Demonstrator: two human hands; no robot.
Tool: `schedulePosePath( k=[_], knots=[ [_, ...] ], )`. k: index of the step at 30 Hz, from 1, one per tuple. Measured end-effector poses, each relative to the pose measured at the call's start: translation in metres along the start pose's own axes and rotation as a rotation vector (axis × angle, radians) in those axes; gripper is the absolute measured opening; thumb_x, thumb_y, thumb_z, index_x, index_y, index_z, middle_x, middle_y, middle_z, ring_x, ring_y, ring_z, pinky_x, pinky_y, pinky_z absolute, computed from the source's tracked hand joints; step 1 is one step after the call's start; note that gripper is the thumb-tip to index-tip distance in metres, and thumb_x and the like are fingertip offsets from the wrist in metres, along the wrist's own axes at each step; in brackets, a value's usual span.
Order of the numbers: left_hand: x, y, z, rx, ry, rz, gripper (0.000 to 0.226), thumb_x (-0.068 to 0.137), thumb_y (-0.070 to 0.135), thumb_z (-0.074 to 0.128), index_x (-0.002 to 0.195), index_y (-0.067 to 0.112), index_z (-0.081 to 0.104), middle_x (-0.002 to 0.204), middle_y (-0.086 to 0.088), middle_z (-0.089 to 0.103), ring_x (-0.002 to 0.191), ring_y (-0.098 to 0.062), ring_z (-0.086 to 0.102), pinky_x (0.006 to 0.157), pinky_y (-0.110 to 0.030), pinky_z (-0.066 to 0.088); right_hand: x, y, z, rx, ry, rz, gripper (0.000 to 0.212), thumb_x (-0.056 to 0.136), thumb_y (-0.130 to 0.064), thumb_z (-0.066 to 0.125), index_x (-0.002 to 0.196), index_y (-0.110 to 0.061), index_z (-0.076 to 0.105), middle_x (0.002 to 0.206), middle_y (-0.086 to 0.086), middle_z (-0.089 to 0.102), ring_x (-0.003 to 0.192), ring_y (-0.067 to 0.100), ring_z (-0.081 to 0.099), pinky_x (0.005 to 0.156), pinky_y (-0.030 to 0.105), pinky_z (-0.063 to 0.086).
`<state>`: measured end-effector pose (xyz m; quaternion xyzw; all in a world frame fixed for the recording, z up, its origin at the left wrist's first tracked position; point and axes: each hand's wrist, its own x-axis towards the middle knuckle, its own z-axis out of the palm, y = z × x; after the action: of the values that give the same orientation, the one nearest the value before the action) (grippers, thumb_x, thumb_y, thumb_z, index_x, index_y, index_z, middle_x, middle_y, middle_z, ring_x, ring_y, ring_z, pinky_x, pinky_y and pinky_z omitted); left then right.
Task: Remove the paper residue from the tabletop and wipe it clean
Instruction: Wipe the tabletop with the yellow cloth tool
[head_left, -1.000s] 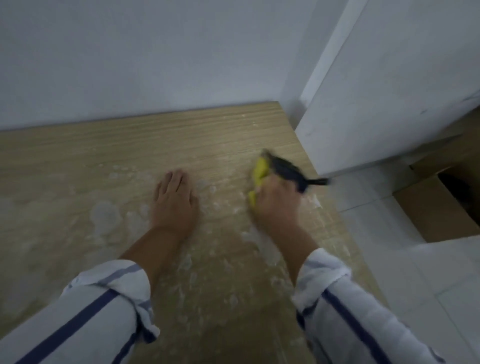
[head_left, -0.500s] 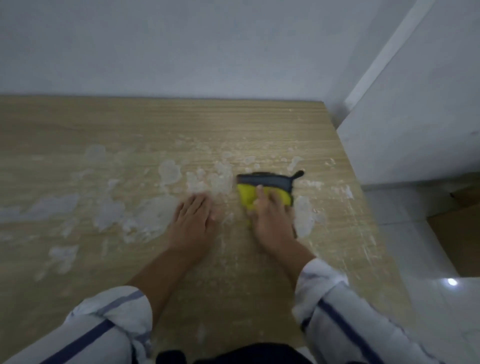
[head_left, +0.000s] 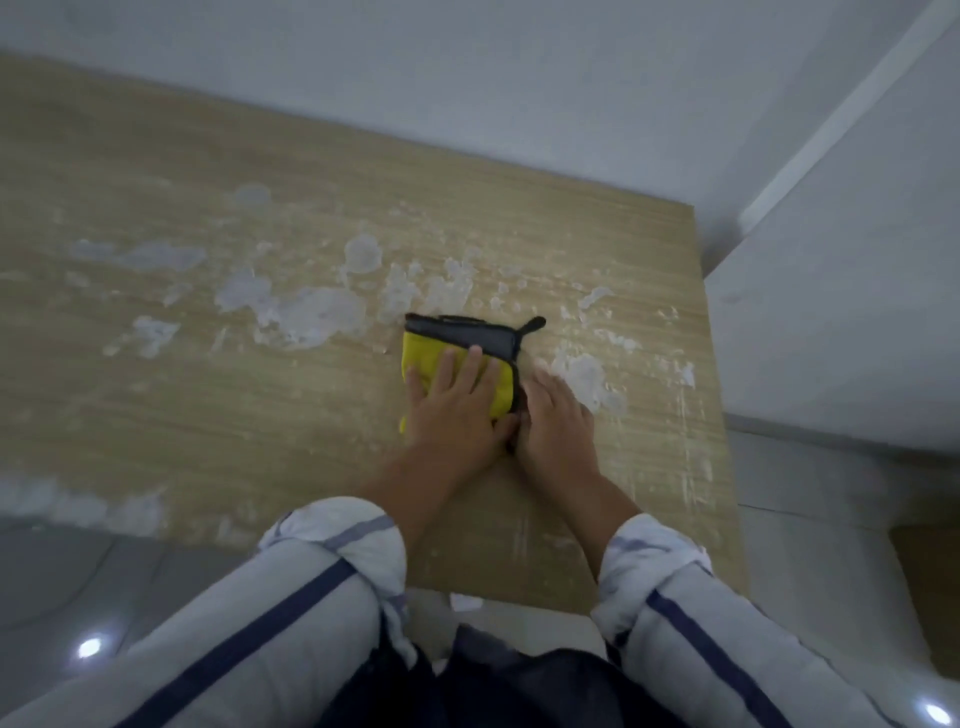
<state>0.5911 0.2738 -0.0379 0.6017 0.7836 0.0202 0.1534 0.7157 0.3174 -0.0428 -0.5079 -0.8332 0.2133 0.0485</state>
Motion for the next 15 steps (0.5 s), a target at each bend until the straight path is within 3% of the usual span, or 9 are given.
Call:
schedulePosePath(
  k=[4, 9, 13, 15],
  knots=[
    [-0.026, -0.017, 0.008, -0.051, 0.046, -0.109, 0.059, 0.096, 0.053, 0.024, 0.149, 0.031, 0.009, 0.159, 0.009, 0.0, 0.146, -0.019, -0.002, 0.115, -0.05, 0.008, -0.006, -0.003, 0.007, -0.07, -0.003, 0.025, 0.048, 0.099, -0.023, 0.031, 0.146, -0.016, 0.023, 0.157, 0.003, 0.009, 0.145, 0.019, 0.0, 0.115, 0.038, 0.003],
    [-0.089, -0.059, 0.012, -0.127, 0.12, -0.343, 0.057, 0.097, 0.047, 0.027, 0.149, 0.028, 0.011, 0.158, 0.01, 0.001, 0.146, -0.016, 0.0, 0.116, -0.046, 0.004, -0.011, -0.027, 0.02, -0.121, 0.003, -0.037, 0.052, 0.099, -0.033, 0.03, 0.146, -0.013, 0.021, 0.157, 0.007, 0.009, 0.145, 0.023, -0.001, 0.115, 0.042, 0.0],
    [-0.107, -0.088, 0.003, -0.265, 0.204, -0.647, 0.052, 0.099, 0.037, 0.033, 0.148, 0.022, 0.024, 0.157, 0.004, 0.015, 0.143, -0.022, 0.013, 0.115, -0.041, 0.012, -0.012, -0.057, 0.03, -0.094, -0.042, -0.111, 0.052, 0.099, -0.032, 0.029, 0.146, -0.013, 0.02, 0.157, 0.007, 0.007, 0.145, 0.023, -0.001, 0.115, 0.042, 0.001],
    [-0.093, -0.076, -0.005, -0.314, 0.24, -0.639, 0.05, 0.097, 0.032, 0.038, 0.145, 0.019, 0.031, 0.153, -0.002, 0.028, 0.139, -0.025, 0.024, 0.113, -0.039, 0.016, -0.008, -0.07, 0.033, -0.072, -0.06, -0.134, 0.051, 0.099, -0.028, 0.03, 0.147, -0.015, 0.019, 0.157, 0.006, 0.007, 0.145, 0.024, -0.001, 0.115, 0.042, 0.001]
  ],
)
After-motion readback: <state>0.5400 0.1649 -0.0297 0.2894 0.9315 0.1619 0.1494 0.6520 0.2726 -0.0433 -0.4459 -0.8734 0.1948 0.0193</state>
